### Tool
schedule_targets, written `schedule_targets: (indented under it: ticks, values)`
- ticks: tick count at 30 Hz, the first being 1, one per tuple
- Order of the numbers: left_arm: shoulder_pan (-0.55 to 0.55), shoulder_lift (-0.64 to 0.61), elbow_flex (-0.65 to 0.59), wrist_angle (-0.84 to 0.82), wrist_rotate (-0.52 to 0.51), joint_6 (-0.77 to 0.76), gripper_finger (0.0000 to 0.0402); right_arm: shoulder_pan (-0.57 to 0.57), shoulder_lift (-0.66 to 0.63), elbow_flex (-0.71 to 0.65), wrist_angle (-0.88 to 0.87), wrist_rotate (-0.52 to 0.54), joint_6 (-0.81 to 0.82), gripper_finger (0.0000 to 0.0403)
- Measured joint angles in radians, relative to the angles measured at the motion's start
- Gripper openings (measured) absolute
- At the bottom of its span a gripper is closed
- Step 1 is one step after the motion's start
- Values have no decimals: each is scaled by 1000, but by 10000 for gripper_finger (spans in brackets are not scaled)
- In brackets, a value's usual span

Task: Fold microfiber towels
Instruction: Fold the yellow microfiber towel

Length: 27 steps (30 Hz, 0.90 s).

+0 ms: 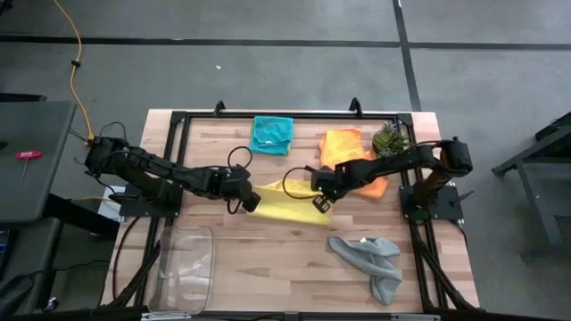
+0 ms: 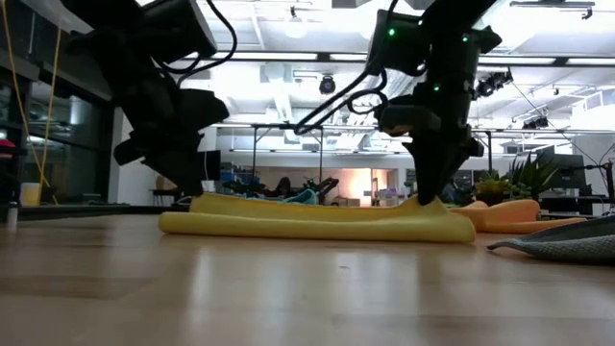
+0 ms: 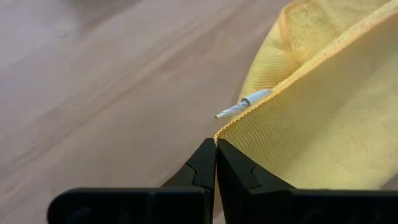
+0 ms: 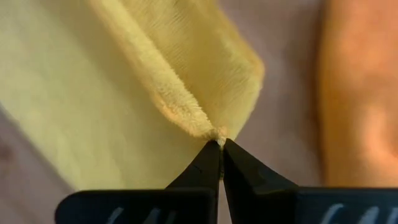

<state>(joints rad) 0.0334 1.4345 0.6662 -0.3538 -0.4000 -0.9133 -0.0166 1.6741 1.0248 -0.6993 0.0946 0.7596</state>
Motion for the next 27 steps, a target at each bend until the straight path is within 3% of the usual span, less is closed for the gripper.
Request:
schedule_targets:
  ticks: [5, 22, 27]
  values:
    - [0, 0, 0, 1, -69, -73, 0, -49, 0, 0, -10, 36, 0, 0]
    - [0, 0, 0, 0, -93, -82, 6, -103, 0, 0, -4, 26, 2, 2]
    - [0, 0, 0, -2, -114, -79, 34, -109, 0, 0, 0, 56, 8, 46]
